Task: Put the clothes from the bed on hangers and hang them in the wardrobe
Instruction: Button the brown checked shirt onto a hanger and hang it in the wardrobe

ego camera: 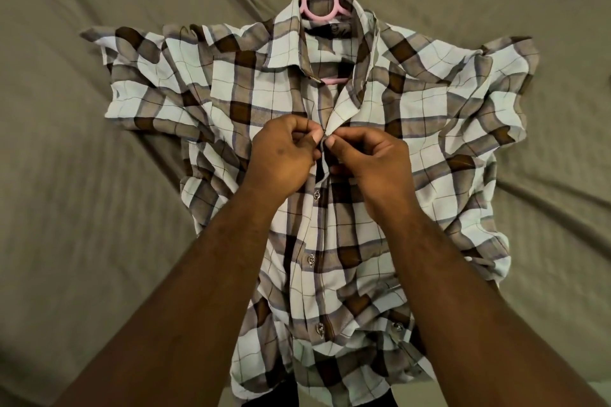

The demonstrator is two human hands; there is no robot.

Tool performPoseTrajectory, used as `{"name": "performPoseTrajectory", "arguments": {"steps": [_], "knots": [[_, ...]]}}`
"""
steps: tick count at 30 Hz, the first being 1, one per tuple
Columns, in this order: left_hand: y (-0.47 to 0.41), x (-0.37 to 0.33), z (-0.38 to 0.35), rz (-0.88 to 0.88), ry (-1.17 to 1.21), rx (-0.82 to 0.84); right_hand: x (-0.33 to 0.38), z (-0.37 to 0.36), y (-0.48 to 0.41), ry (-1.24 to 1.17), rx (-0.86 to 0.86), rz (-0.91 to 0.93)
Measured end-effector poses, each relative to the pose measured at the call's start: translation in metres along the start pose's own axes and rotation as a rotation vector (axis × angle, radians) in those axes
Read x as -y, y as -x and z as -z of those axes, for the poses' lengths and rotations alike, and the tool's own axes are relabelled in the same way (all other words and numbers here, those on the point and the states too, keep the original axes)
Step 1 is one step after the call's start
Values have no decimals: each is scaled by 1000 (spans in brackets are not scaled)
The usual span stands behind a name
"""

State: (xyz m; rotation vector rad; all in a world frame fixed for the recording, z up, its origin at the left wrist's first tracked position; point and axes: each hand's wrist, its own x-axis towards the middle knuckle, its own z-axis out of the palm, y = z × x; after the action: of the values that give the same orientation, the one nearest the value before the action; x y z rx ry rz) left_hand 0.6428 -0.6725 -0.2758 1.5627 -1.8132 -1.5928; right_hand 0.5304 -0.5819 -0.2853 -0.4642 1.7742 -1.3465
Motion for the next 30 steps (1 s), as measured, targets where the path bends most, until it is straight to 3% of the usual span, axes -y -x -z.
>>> {"name": "performPoseTrajectory", "arguments": {"steps": [10,20,25,30], "knots": [[1,2,1,-40,65,-35,-8,-8,-5,124,-71,75],[-1,11,-3,-291,-187,-125,-3,-3,-6,80,19,13],[-5,15,2,-459,-346,-107,3,-1,-12,206,58,103],[-5,20,1,-409,-139,-96,8,-5,-9,-39,47,-42]]}}
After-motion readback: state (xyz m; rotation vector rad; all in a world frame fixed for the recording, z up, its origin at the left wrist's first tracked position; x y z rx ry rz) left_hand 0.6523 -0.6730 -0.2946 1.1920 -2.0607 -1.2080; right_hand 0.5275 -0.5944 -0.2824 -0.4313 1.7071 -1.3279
